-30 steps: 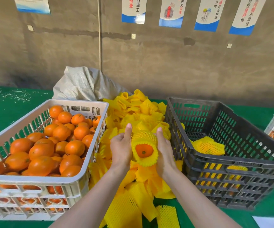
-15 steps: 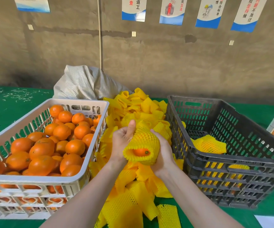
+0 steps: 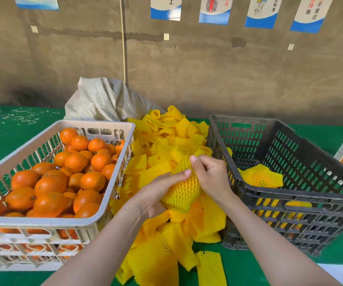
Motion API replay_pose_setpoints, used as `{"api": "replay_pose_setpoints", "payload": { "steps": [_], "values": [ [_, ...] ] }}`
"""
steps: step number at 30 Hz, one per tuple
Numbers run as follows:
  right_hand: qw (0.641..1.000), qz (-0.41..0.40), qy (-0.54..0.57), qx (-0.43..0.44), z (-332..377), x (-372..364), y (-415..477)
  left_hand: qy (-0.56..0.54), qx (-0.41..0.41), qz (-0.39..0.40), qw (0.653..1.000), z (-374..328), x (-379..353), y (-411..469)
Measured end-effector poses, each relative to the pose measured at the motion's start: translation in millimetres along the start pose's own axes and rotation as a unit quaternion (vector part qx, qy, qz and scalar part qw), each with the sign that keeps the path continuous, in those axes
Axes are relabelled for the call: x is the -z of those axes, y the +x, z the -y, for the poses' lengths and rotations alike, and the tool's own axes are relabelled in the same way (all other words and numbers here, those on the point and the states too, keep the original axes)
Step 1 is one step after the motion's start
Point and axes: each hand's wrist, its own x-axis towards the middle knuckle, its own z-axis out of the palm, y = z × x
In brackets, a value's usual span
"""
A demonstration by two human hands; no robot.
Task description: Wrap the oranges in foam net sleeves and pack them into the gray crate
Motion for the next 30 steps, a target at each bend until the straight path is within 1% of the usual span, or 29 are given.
{"api": "replay_pose_setpoints", "payload": {
  "steps": [2,4,6,7,8,10,13,15,18,20,21,23,24,25,27,28,30],
  "values": [
    [0.998,-0.003,-0.038,0.049,2.7,3.3,-0.1,0.004,-0.007,0.005,1.0,0.8,2.5,-0.6],
    [0.989,-0.049,-0.093,0.102,5.4,2.3,-2.3,0.018,-0.021,-0.006,1.0,0.6,4.7,0.4],
    [0.984,-0.096,-0.1,0.115,9.2,0.1,-3.5,0.03,-0.035,-0.002,0.999,-0.1,6.1,0.1],
    [0.985,-0.101,-0.088,0.108,11.8,-0.3,-3.6,0.037,-0.037,0.003,0.999,-0.4,6.5,-0.9],
    [0.989,-0.088,-0.069,0.097,14.5,0.0,-2.8,0.046,-0.034,0.008,0.998,-0.7,7.1,-1.8],
    [0.996,-0.034,-0.031,0.074,19.1,2.7,1.1,0.059,-0.026,0.017,0.998,-3.0,7.4,-4.8],
    [0.998,0.047,0.034,0.033,24.3,4.0,5.9,0.063,-0.023,0.043,0.997,-7.6,5.3,-7.1],
    [0.994,0.09,0.064,-0.001,27.1,3.9,9.0,0.074,-0.025,0.027,0.997,-8.3,4.1,-7.2],
    [0.985,0.133,0.101,-0.046,25.9,5.3,14.5,0.118,-0.032,-0.03,0.992,-6.9,0.6,-9.2],
    [0.984,0.124,0.11,-0.06,22.6,4.8,15.6,0.15,-0.045,-0.062,0.986,-4.6,-1.9,-7.1],
    [0.989,0.096,0.099,-0.058,20.0,3.1,13.5,0.15,-0.067,-0.081,0.983,-5.0,-3.2,-6.5],
    [0.996,0.008,0.068,-0.061,15.5,-3.2,1.9,0.121,-0.106,-0.119,0.98,-4.6,-2.9,-3.4],
    [0.994,-0.022,0.074,-0.083,14.3,-7.7,-6.7,0.101,-0.12,-0.139,0.978,-3.4,-2.1,-1.9],
    [0.988,-0.029,0.096,-0.118,13.5,-12.1,-16.0,0.088,-0.136,-0.158,0.974,-1.1,-1.4,-1.3],
    [0.963,0.011,0.184,-0.198,11.2,-21.5,-32.4,0.11,-0.187,-0.186,0.958,6.1,-2.5,-0.6],
    [0.946,0.037,0.234,-0.22,11.3,-26.2,-38.8,0.121,-0.204,-0.195,0.952,9.6,-3.9,-0.2],
    [0.931,0.068,0.281,-0.221,11.6,-30.9,-46.1,0.108,-0.214,-0.189,0.952,12.0,-8.7,-1.4]
  ]
}}
